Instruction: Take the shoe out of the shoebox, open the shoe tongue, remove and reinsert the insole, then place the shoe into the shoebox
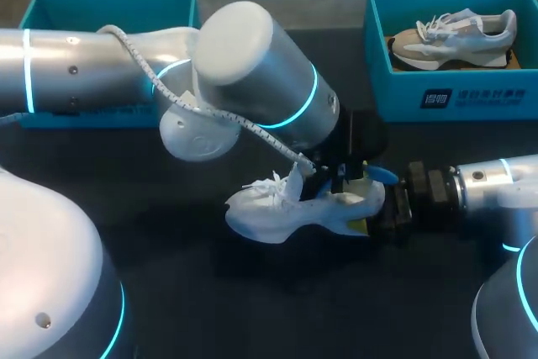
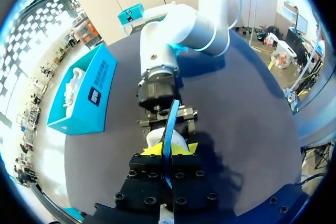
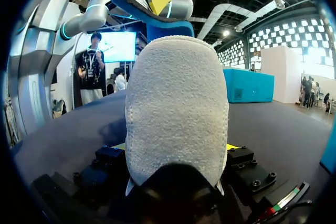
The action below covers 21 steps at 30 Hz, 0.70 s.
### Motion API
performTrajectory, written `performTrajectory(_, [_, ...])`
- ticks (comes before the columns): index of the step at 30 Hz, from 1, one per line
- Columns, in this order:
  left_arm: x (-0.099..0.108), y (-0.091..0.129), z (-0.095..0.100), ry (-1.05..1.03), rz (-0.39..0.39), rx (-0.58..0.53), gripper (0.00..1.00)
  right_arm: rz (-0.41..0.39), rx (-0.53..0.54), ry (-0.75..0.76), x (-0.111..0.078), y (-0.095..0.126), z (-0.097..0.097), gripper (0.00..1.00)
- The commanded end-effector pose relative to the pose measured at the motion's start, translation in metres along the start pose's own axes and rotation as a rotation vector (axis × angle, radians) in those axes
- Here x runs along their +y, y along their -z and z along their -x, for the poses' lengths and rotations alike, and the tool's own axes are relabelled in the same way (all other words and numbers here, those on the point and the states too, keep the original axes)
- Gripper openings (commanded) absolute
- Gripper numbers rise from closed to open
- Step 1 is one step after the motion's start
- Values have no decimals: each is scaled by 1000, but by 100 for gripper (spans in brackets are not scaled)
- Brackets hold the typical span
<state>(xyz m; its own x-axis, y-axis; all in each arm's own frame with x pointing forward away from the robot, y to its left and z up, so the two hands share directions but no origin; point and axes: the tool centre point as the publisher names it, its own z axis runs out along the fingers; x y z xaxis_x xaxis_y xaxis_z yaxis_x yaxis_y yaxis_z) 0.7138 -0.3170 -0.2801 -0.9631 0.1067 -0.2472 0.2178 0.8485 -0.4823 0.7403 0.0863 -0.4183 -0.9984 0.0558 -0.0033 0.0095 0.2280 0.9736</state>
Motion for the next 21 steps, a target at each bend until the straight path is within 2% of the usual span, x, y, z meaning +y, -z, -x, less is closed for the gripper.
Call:
performTrajectory(1, [-7,1,-3,-5,-5,1,0,-2,-2,1,-2,-2,-1,0])
performTrajectory(12, [-29,3,-2,1,-12,-27,0,-2,-2,1,-2,-2,-1,0])
performTrajectory(21, [-57,16,3,45,-101,35,0,-2,-2,1,-2,-2,-1,0])
